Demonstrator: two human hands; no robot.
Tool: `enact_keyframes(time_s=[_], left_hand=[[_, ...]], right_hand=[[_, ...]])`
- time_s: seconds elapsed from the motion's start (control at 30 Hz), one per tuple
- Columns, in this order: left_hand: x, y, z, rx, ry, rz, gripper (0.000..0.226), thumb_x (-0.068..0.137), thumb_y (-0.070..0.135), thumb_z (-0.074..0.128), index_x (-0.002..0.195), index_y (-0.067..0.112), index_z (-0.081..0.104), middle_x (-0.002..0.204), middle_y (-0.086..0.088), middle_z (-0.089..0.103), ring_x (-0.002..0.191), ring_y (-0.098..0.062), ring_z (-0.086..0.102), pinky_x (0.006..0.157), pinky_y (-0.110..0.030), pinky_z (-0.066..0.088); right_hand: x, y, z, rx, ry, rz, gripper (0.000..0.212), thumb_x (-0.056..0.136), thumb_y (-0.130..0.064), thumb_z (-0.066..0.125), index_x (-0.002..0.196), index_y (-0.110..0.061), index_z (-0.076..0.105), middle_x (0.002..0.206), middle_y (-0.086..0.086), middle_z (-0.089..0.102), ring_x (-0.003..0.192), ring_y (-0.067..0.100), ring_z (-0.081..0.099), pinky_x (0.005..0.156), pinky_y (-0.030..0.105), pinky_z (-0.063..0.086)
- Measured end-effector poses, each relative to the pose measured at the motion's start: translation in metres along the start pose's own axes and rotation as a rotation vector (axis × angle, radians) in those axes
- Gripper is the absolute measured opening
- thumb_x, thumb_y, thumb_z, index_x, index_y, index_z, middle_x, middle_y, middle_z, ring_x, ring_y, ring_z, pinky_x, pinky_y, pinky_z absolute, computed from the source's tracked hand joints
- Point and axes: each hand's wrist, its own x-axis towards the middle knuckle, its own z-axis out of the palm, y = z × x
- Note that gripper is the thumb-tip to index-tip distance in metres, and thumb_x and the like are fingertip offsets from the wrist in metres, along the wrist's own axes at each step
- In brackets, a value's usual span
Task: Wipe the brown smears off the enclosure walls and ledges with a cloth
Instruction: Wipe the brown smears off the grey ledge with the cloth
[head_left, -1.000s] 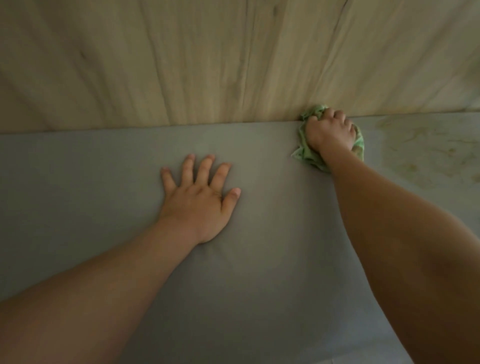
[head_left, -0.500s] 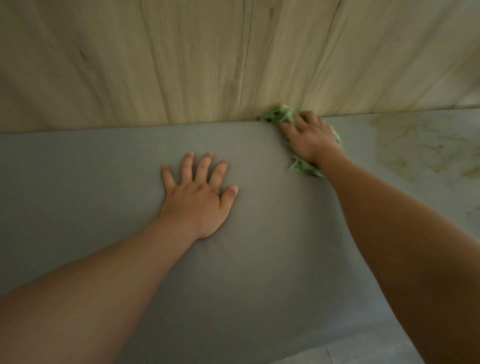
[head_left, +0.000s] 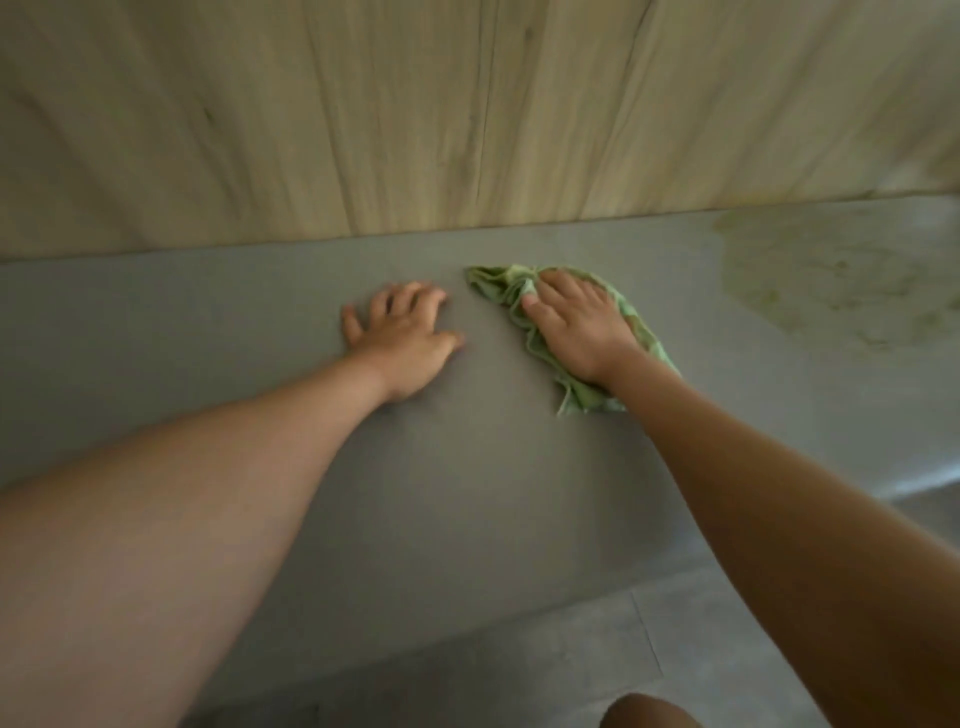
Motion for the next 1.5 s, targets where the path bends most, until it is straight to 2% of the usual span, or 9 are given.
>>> enact_keyframes(time_s=[0.1,0.17,0.33,0.53,0.63,0.77,1.0,1.27,1.5], left_hand=[[-0.007,-0.016,-0.025,-0.399,0.165,-0.011,0.032,0.102,0.028,0.055,0.131,0.016,0.06,0.143,-0.014,0.052,0.138,-0.03,0.045,0.116,-0.036,0.032],[-0.024,-0.022,-0.031,-0.393,0.245,-0.035,0.023,0.1,0.015,0.053,0.116,0.011,0.068,0.13,-0.016,0.06,0.126,-0.031,0.054,0.105,-0.03,0.036],[-0.07,-0.034,-0.021,-0.174,0.244,-0.028,0.027,0.091,0.017,0.048,0.105,0.012,0.07,0.122,-0.018,0.062,0.122,-0.038,0.053,0.108,-0.038,0.04],[-0.084,-0.053,-0.022,0.02,0.272,-0.099,0.031,0.096,0.026,0.051,0.124,0.02,0.063,0.138,-0.012,0.052,0.135,-0.035,0.041,0.112,-0.045,0.034],[-0.085,-0.066,-0.026,0.094,0.245,-0.112,0.037,0.096,0.029,0.053,0.131,0.02,0.058,0.142,-0.012,0.048,0.137,-0.034,0.038,0.112,-0.046,0.033],[-0.095,-0.084,-0.035,0.139,0.219,-0.111,0.038,0.095,0.031,0.057,0.131,0.019,0.057,0.14,-0.011,0.046,0.135,-0.034,0.038,0.111,-0.047,0.035],[-0.128,-0.139,-0.055,0.18,0.265,-0.29,0.039,0.095,0.033,0.055,0.131,0.017,0.057,0.138,-0.012,0.049,0.133,-0.035,0.042,0.108,-0.048,0.039],[-0.134,-0.156,-0.073,-0.162,0.395,-0.346,0.026,0.098,0.015,0.05,0.117,0.007,0.067,0.126,-0.02,0.065,0.12,-0.038,0.059,0.101,-0.041,0.045],[-0.119,-0.108,-0.06,-0.063,0.322,-0.441,0.036,0.097,0.026,0.042,0.123,0.016,0.064,0.134,-0.016,0.059,0.129,-0.042,0.049,0.105,-0.05,0.044]], right_hand=[[-0.04,-0.033,0.008,-0.014,-0.018,-0.09,0.051,0.111,-0.05,0.024,0.15,-0.027,0.047,0.16,0.001,0.037,0.151,0.024,0.028,0.122,0.037,0.016],[-0.062,-0.053,0.015,-0.018,-0.062,-0.16,0.054,0.11,-0.052,0.023,0.154,-0.028,0.044,0.163,-0.001,0.034,0.154,0.022,0.023,0.125,0.037,0.012],[-0.13,-0.101,0.026,-0.061,-0.167,-0.495,0.064,0.105,-0.059,0.019,0.146,-0.026,0.056,0.161,0.006,0.039,0.154,0.027,0.026,0.127,0.046,0.016],[-0.166,-0.095,0.029,-0.212,-0.187,-0.78,0.051,0.108,-0.057,0.029,0.152,-0.038,0.048,0.166,0.004,0.034,0.157,0.026,0.022,0.128,0.046,0.013],[-0.119,-0.064,0.017,-0.231,-0.143,-0.511,0.067,0.104,-0.067,0.017,0.154,-0.034,0.047,0.167,0.005,0.033,0.154,0.028,0.028,0.127,0.045,0.017],[-0.058,-0.041,0.004,-0.149,-0.12,0.007,0.066,0.103,-0.069,0.014,0.161,-0.04,0.026,0.172,0.001,0.013,0.159,0.024,0.007,0.129,0.045,0.004],[0.011,-0.095,0.017,-0.085,-0.067,0.155,0.065,0.103,-0.067,0.013,0.163,-0.041,0.018,0.174,-0.002,0.007,0.16,0.023,0.0,0.128,0.048,0.0],[-0.04,-0.188,0.047,-0.155,-0.224,-0.448,0.067,0.102,-0.068,0.012,0.161,-0.042,0.024,0.173,-0.002,0.011,0.16,0.021,0.004,0.129,0.042,0.002],[-0.15,-0.176,0.052,-0.165,-0.265,-1.006,0.05,0.108,-0.06,0.026,0.156,-0.051,0.035,0.173,-0.004,0.017,0.16,0.022,0.006,0.129,0.047,0.006]])
